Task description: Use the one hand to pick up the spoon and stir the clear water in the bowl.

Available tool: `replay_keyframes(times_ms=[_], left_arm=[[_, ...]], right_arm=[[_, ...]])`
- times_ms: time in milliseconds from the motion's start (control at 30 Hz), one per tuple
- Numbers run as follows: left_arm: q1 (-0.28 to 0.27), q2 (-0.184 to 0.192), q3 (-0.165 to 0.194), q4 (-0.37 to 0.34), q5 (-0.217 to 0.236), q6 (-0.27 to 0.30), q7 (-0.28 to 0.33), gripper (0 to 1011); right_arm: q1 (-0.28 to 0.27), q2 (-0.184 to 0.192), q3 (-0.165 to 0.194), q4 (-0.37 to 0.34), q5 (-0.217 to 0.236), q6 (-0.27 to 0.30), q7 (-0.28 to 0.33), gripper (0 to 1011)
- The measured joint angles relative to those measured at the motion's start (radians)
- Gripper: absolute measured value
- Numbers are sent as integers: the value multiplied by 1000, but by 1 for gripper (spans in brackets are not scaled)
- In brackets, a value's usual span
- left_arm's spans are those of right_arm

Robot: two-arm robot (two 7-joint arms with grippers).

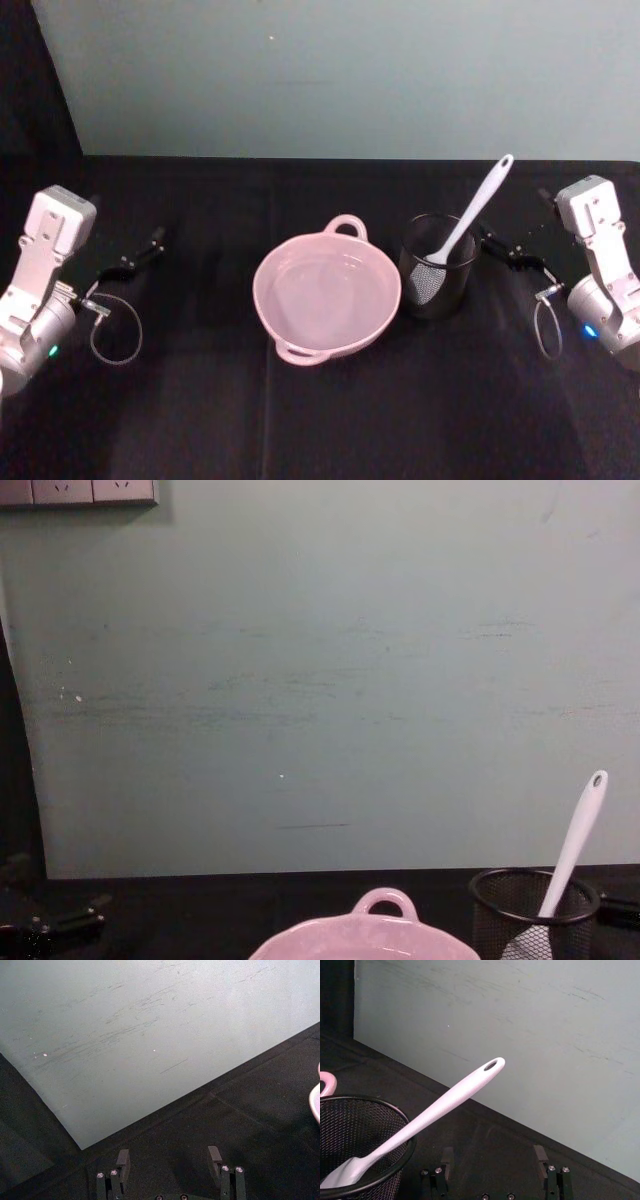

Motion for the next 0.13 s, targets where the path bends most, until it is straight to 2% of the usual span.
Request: replay_keyframes(times_ms=[133], left_arm=[[0,0,0,0,0,0,0,1011]], right_arm=[[0,0,0,0,0,0,0,1003]])
